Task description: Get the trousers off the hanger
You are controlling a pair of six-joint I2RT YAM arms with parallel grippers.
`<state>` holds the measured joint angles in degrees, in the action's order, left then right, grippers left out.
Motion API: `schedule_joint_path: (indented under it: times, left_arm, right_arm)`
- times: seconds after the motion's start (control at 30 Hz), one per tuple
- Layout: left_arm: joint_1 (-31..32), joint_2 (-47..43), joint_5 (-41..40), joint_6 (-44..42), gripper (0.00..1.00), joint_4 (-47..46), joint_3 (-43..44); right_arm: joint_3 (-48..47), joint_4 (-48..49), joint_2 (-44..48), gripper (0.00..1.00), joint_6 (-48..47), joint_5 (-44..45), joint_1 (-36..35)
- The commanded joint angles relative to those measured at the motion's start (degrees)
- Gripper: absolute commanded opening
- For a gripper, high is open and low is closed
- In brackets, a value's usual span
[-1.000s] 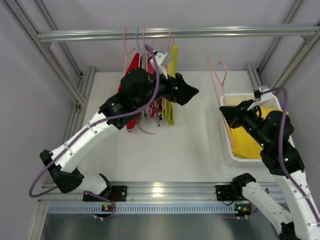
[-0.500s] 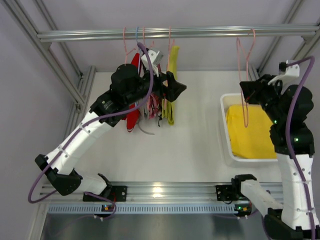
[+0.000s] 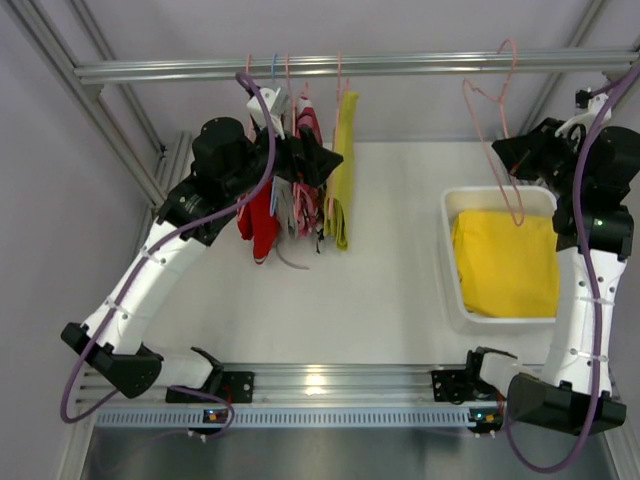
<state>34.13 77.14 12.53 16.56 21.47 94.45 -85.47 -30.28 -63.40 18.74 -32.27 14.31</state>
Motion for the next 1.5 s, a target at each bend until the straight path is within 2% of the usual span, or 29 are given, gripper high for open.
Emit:
schedule_joint_path:
  times: [0.0, 0.27, 0.53, 0.7, 0.87, 1.07, 1.17, 1.23, 1.27, 1.3, 1.37, 1.4, 1.47]
  left_arm:
    - [-1.08, -2.17, 1.44, 1.81, 0.99, -2.23, -0.94]
    - [-3.45, -2.0, 2.93, 5.24, 0.99, -3.19, -2.43]
    - [-5.04, -2.17, 2.76, 7.79, 0.99, -4.33, -3.66]
    - [-5.56, -2.61, 2.06, 8.23, 0.99, -4.25, -3.93]
    - [-5.91, -2.7, 1.88, 8.49, 0.99, -4.07, -4.37]
    - [-6.27, -2.17, 2.93, 9.37, 0.98, -3.9, -4.37]
    - [-6.36, -1.21, 4.25, 9.11, 0.96, -3.02, -3.05]
    - [-6.27, -0.59, 4.69, 8.67, 0.95, -2.67, -2.17]
    - [-6.27, -0.33, 4.87, 8.49, 0.94, -2.58, -1.91]
    - [-6.27, 0.11, 4.87, 7.88, 0.93, -2.23, -1.47]
    - [-6.09, 0.72, 4.87, 7.44, 0.92, -1.61, -0.06]
    - [-6.01, 1.16, 4.52, 7.0, 0.91, -1.18, 0.37]
    - [-5.92, 1.6, 4.08, 6.47, 0.91, -1.08, 1.43]
  right_arm:
    - [0.39, 8.83, -0.14, 0.0, 2.17, -3.68, 0.64]
    - [0.66, 16.39, -3.49, 0.0, 9.11, -4.64, -0.85]
    - [3.2, 17.18, -4.46, 0.0, 10.61, 3.26, -10.16]
    - [5.93, 19.55, -3.05, 0.0, 11.32, 11.26, -16.22]
    - [8.56, 19.56, -2.26, 0.0, 10.61, 17.05, -19.75]
    - [9.71, 19.3, -3.05, 0.01, 9.65, 16.8, -21.51]
    - [10.23, 19.12, -2.7, 0.09, 9.38, 16.54, -21.51]
    - [10.5, 19.12, -2.17, 0.2, 9.38, 16.28, -21.51]
    - [10.67, 19.12, -1.65, 0.27, 9.3, 15.75, -21.51]
    - [10.68, 18.86, -1.3, 0.42, 9.21, 15.66, -21.51]
    - [10.94, 18.51, -0.07, 0.53, 8.94, 15.66, -21.51]
    - [11.03, 18.33, 0.37, 0.64, 8.68, 15.66, -21.51]
    - [11.03, 17.89, 1.78, 0.7, 8.33, 15.66, -21.51]
